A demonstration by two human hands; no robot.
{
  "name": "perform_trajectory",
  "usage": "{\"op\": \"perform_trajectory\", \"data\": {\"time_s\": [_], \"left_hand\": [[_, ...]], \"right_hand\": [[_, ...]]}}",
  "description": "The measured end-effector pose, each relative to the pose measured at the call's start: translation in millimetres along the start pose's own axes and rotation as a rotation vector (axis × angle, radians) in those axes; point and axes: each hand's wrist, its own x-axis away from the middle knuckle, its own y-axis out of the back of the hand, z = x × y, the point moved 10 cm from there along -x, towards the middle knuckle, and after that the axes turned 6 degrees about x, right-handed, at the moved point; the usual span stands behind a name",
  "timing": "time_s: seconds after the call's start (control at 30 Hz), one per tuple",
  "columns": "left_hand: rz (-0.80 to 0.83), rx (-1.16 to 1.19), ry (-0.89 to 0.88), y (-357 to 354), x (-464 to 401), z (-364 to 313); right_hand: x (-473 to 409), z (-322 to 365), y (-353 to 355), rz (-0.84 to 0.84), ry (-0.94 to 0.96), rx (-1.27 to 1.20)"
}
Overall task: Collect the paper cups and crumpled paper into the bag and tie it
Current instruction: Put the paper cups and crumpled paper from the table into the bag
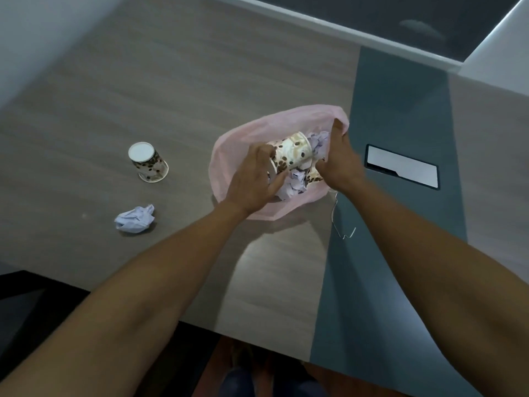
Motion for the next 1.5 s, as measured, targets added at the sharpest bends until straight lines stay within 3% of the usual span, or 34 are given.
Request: {"op": "perform_trajectory", "data": {"time_s": [0.1, 0.17, 0.3, 0.43, 0.5, 0.6, 0.7, 0.77, 0.87, 0.93, 1.0, 1.07, 1.13, 1.2, 1.37, 1.5], "left_hand": [[0.077, -0.319, 0.249, -13.4, -13.6, 37.2], [0.063, -0.436, 0.285, -4.0, -17.9, 40.6], [-0.132, -0.361, 0.036, 37.8, -8.5, 12.1], [-0.401, -0.265, 0.301, 121.1, 5.9, 61.4], [-0.331, -0.362, 0.452, 147.9, 8.7, 102.4], [-0.030, -0.509, 0.703, 162.4, 20.9, 166.0], [0.192, -0.499, 0.882, 159.0, 41.0, 209.6], [0.218, -0.447, 0.934, 159.0, 51.5, 223.2], [0.138, -0.480, 0.841, 165.4, 49.9, 211.0], [-0.063, -0.528, 0.704, 176.7, 36.6, 177.1], [-0.356, -0.466, 0.502, 188.1, 24.4, 127.0], [-0.458, -0.281, 0.203, 176.2, 16.4, 76.0], [-0.347, -0.119, -0.004, 141.8, 13.1, 42.8], [-0.232, -0.040, -0.061, 105.0, 11.5, 28.6], [-0.057, 0.105, 0.047, 27.4, -1.9, 23.8], [0.149, -0.073, 0.212, -19.8, -12.0, 40.0]], "right_hand": [[-3.8, 0.1, -1.7, -0.026, 0.010, -0.001], [-6.3, 0.2, -3.3, -0.030, 0.022, -0.005], [-11.4, 0.8, -4.4, -0.029, 0.026, -0.016], [-16.4, 6.3, -5.0, -0.013, 0.009, -0.019], [-18.4, 11.5, -8.1, -0.009, 0.019, -0.031], [-20.1, 18.6, -17.3, -0.003, 0.050, -0.021], [-19.7, 22.0, -24.8, -0.001, 0.051, -0.001], [-19.1, 23.1, -27.8, -0.001, 0.055, 0.006], [-17.0, 22.3, -29.0, 0.008, 0.051, 0.015], [-15.6, 23.0, -28.3, 0.015, 0.043, 0.028], [-14.6, 24.7, -25.8, 0.013, 0.031, 0.043], [-14.2, 26.5, -22.6, 0.009, 0.024, 0.038], [-14.6, 27.2, -19.4, 0.009, 0.010, 0.029], [-14.8, 27.0, -17.0, 0.015, 0.002, 0.022], [-12.0, 21.6, -12.5, 0.006, 0.012, 0.017], [-11.9, 16.4, -14.9, -0.008, 0.030, 0.017]]}}
